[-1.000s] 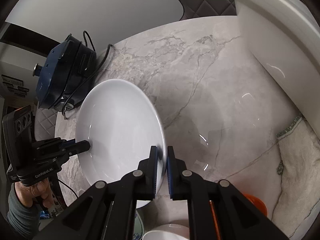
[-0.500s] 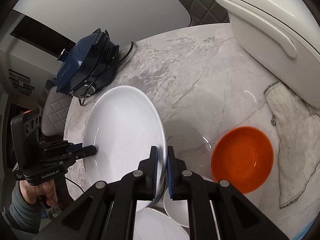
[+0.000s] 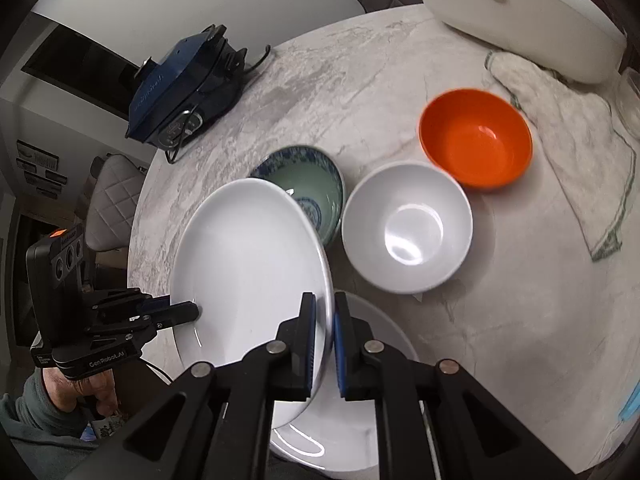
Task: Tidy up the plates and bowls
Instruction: 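Lift the smaller white plate with both tools and carry it over the large plate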
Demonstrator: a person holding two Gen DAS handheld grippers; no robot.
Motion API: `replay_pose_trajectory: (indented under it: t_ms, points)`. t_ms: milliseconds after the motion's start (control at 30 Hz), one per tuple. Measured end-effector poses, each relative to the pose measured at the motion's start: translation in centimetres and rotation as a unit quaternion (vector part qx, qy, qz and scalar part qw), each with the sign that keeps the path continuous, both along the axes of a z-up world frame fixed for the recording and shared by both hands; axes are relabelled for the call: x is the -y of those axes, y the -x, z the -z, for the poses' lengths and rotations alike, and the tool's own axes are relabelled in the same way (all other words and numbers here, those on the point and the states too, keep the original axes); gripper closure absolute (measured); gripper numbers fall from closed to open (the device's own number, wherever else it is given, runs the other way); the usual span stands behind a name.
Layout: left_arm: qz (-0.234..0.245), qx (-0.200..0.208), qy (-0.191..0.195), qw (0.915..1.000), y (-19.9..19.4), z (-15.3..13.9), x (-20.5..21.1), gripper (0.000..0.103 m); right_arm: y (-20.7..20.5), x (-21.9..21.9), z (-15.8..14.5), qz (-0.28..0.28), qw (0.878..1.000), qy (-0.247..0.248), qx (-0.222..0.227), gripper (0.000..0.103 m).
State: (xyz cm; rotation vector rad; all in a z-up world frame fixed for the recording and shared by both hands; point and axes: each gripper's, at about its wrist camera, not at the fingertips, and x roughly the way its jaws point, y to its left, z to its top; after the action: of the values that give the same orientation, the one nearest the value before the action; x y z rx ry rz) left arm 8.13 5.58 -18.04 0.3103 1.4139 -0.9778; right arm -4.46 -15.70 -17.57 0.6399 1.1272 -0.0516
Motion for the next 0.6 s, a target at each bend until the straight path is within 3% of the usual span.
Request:
replay_pose_trajectory:
  t_ms: [267,600]
  points:
    - [0.051,-0.001,-0.038,0.9979,5.8,4.6,-1.1,0.09,5.5,-2.2,5.6,0.038,0.998,-0.023,-0.046,0.092]
    - [0.078,0.012,-0.055,0.9954,7.4,8.6,-0.5,0.089,6.9,-2.9,8.8,0.053,0.997,-0.003,-0.061,0.092]
